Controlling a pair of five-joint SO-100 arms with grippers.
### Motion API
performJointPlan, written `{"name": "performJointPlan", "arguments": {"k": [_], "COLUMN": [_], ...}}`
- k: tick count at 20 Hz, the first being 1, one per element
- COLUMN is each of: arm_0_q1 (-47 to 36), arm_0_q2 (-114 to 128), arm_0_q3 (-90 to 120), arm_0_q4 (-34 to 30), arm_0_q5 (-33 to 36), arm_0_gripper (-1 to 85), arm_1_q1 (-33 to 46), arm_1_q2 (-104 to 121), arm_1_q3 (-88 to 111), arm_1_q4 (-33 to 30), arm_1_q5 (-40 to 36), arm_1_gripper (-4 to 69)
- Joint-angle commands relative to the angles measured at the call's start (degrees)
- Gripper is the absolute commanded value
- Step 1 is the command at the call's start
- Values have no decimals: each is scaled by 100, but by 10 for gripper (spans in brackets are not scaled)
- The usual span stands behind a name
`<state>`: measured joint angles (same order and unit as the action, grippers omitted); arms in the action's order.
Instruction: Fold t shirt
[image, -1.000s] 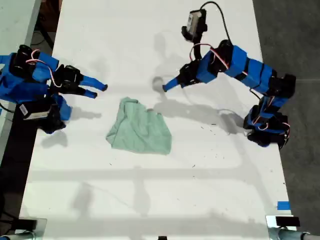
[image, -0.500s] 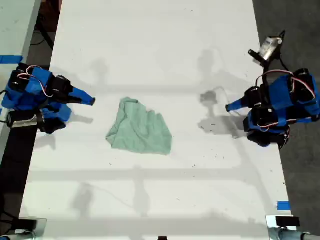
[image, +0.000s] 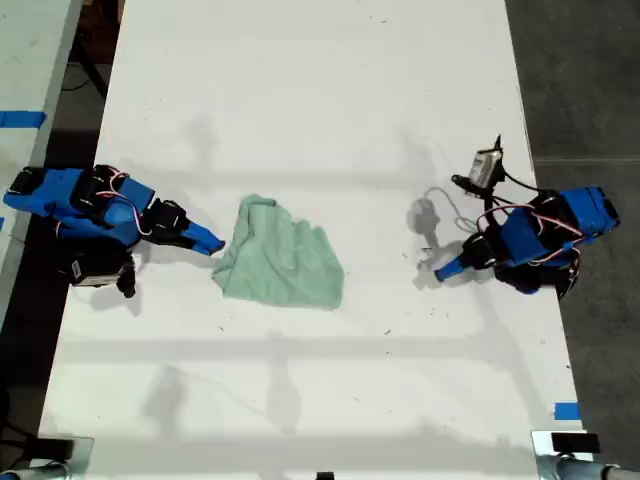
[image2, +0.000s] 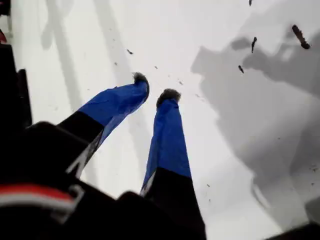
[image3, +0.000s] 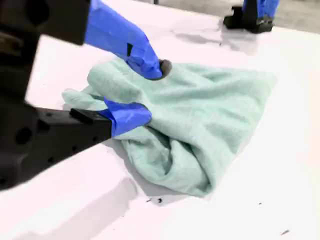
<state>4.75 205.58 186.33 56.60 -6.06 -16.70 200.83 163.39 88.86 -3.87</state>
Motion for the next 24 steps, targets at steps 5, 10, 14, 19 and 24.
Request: {"name": "performJointPlan", "arguments": {"k": [5,10,14,19,24], "arm_0_q1": [-439,-105,-88,-97,-97], "arm_0_q2": [-9,-9,-9,-9,-9], "arm_0_q3": [229,229,229,229,229], "arm_0_q4": [123,123,123,123,123], "arm_0_q5": [3612,3612,3612,3612,3612], "arm_0_gripper": [107,105,101,100,100], "arm_1_q1": [-255,-439,-773,-782,-773], "arm_1_q2": [-26,-18,-18,-18,-18], "arm_1_q3": [571,703,1371,1380,1380], "arm_1_q4": [-211,-352,-1028,-1037,-1037], "arm_1_q5": [-176,-879,-2900,-4825,-4816], "arm_1_gripper": [83,113,111,89,66]}}
